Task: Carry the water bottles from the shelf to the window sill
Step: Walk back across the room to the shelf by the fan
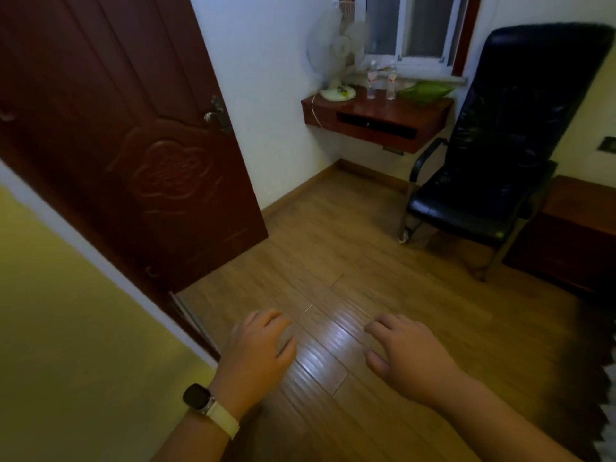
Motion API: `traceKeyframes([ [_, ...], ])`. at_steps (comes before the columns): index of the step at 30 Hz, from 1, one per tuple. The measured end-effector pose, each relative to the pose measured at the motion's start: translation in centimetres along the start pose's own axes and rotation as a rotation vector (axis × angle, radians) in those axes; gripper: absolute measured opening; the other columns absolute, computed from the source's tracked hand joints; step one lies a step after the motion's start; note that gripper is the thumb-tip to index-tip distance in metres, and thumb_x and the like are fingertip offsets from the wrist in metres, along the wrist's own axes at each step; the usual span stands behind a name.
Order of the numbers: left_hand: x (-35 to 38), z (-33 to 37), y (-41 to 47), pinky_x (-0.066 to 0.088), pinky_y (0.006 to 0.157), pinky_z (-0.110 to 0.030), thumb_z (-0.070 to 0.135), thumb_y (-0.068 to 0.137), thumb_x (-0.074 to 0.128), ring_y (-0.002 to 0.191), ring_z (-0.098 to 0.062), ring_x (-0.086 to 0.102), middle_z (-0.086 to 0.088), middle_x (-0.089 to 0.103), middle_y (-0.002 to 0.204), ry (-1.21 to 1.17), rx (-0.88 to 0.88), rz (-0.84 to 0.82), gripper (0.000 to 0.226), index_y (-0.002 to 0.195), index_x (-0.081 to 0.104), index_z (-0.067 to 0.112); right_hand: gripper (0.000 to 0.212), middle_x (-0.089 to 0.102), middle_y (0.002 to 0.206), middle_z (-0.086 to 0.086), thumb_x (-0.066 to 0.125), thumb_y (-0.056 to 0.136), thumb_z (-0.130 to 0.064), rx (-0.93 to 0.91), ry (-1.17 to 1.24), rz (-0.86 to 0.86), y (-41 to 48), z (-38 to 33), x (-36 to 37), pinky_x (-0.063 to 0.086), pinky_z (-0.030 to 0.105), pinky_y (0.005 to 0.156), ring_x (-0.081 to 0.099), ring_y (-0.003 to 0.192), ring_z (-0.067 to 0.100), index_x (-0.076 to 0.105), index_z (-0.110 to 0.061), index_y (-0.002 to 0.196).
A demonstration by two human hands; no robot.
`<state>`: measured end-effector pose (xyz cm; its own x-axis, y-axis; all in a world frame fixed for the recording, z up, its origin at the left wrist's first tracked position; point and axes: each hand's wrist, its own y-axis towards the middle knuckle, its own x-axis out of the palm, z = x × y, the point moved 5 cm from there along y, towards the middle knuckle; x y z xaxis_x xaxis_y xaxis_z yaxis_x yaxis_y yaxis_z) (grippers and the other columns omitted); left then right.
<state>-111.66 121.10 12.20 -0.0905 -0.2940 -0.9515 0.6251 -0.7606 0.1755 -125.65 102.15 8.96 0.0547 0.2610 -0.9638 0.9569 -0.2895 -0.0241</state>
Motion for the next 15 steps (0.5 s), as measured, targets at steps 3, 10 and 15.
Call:
traceKeyframes([
  [3,1.0,-0.4,4.2,0.046,0.091,-0.035,0.034,0.090,0.065,0.114,-0.015,0.058,0.005,0.065,0.121,-0.022,0.003,-0.025,0.035,0.123,0.067,0.021,0.042,0.055,0.128,-0.013,0.043,0.094,-0.054,0.022,-0.006,0.021,2.6,2.3,-0.7,0.041,0.027,0.095,0.052,0.113,0.007,0.051,-0.036,0.131],
  [10,4.2,-2.6,14.1,0.038,0.084,-0.030,0.031,0.088,0.068,0.107,-0.017,0.062,0.004,0.066,0.114,-0.062,0.023,-0.068,0.028,0.114,0.069,0.021,0.041,0.057,0.125,-0.013,0.042,0.093,-0.055,0.081,-0.035,-0.016,11.1,6.4,-0.9,0.042,0.028,0.092,0.052,0.112,0.009,0.053,-0.036,0.128],
  [15,7.3,-6.6,23.9,0.036,0.099,-0.029,0.041,0.094,0.056,0.124,-0.009,0.049,0.010,0.057,0.131,-0.137,0.041,-0.103,0.040,0.131,0.059,0.027,0.043,0.056,0.126,-0.012,0.041,0.094,-0.055,0.154,-0.082,0.001,20.2,9.9,-2.0,0.042,0.028,0.093,0.052,0.114,0.010,0.052,-0.035,0.131],
])
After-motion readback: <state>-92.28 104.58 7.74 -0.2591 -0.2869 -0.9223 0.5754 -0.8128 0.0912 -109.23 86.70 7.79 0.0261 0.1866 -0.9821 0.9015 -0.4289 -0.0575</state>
